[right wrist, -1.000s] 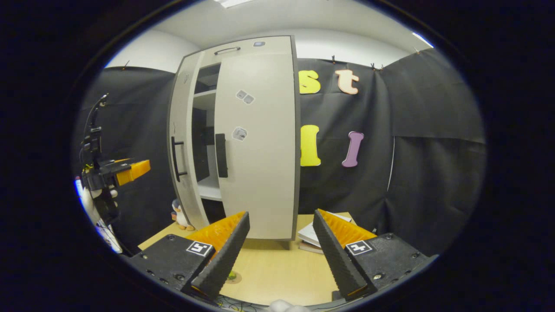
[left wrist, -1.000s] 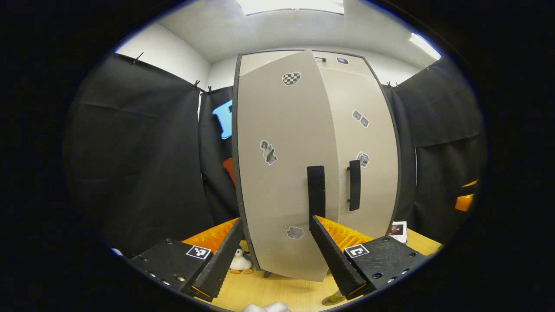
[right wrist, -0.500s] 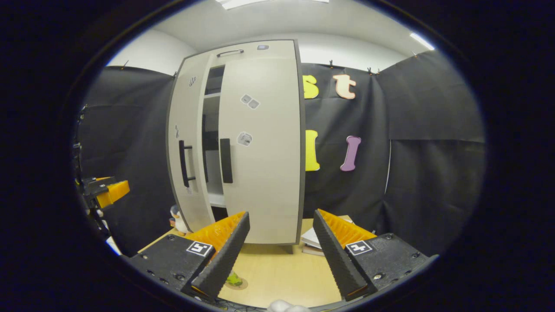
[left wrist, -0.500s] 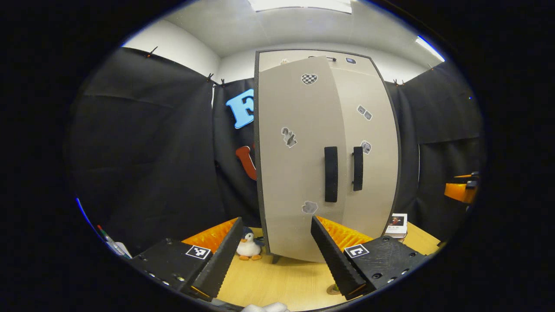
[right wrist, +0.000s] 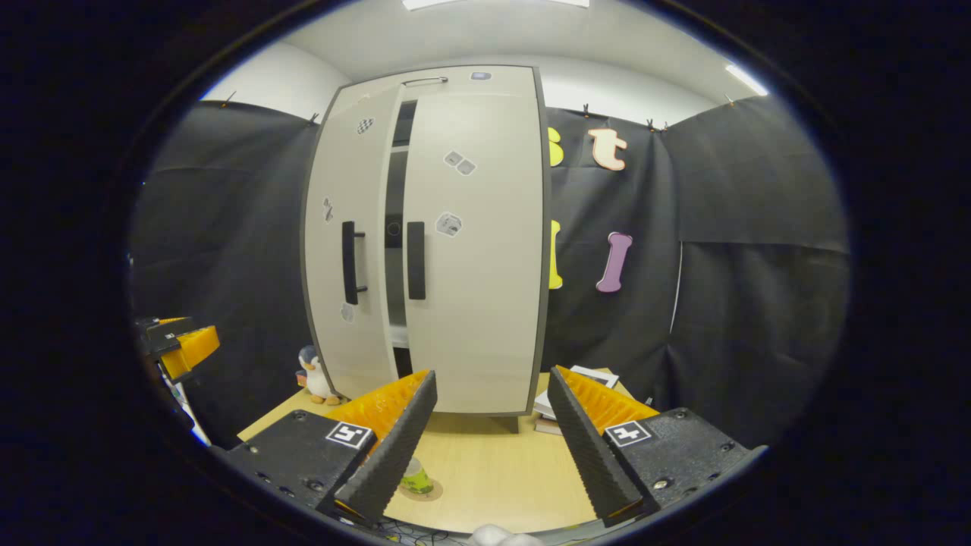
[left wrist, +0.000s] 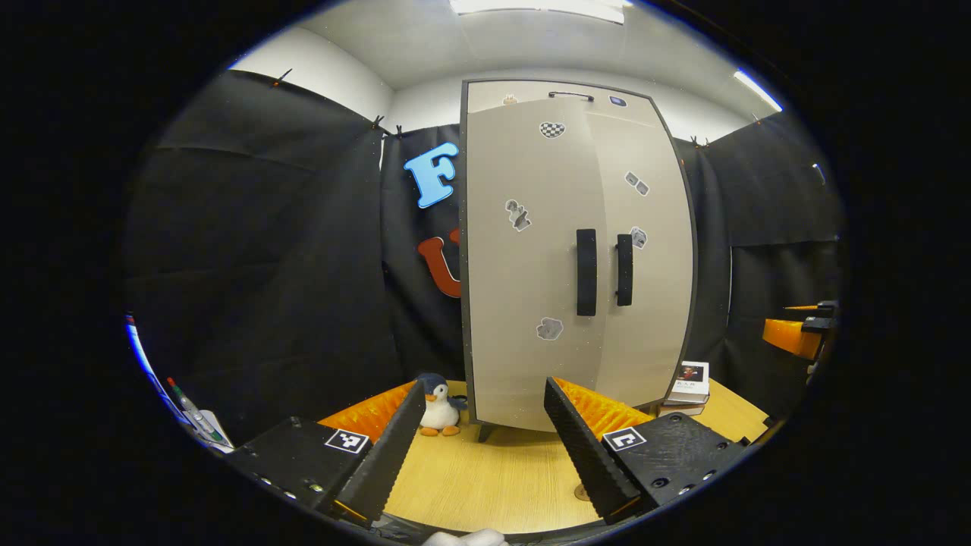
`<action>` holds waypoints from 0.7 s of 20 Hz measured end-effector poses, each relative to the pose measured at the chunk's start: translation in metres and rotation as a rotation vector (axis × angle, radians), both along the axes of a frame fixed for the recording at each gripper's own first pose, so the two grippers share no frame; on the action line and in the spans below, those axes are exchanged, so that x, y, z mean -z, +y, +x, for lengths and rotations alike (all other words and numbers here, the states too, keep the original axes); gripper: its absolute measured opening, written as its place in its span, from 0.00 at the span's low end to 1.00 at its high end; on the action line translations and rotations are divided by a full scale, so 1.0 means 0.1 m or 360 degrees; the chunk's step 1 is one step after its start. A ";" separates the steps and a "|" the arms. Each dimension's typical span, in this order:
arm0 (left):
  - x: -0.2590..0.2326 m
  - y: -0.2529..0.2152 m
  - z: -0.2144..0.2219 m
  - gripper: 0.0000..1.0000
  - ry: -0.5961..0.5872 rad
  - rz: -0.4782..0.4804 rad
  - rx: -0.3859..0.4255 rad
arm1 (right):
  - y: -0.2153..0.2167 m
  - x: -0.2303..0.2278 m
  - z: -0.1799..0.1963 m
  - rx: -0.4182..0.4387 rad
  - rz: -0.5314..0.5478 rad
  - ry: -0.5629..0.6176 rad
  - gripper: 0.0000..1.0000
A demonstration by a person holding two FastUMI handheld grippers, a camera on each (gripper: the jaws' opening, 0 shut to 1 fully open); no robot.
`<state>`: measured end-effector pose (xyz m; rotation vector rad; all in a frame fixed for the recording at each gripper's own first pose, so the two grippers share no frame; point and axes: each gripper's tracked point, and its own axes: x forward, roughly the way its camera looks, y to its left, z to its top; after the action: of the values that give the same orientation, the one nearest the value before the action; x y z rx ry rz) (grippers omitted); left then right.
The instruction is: Grasp the bottle in the cabinet with the left hand and place it on the coaster, then close the right door with the right hand and the left door with the left hand.
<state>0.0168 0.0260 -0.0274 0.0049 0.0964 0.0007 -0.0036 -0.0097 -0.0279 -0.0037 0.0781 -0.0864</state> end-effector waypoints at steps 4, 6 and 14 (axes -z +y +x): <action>-0.04 0.02 -0.03 0.96 -0.0022 0.0013 0.0008 | 0.07 -0.02 -0.02 -0.0002 -0.0017 -0.0015 0.97; -0.04 0.01 -0.04 0.96 -0.0020 0.0009 0.0017 | 0.09 -0.02 -0.04 -0.0002 -0.0019 -0.0016 0.97; -0.06 -0.05 -0.04 0.96 -0.0026 0.0005 0.0058 | 0.10 -0.04 -0.09 0.0024 -0.0021 -0.0027 0.97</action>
<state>0.0127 0.0210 -0.0214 0.0097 0.0803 -0.0352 -0.0122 0.0000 -0.0236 -0.0158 0.0605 -0.1022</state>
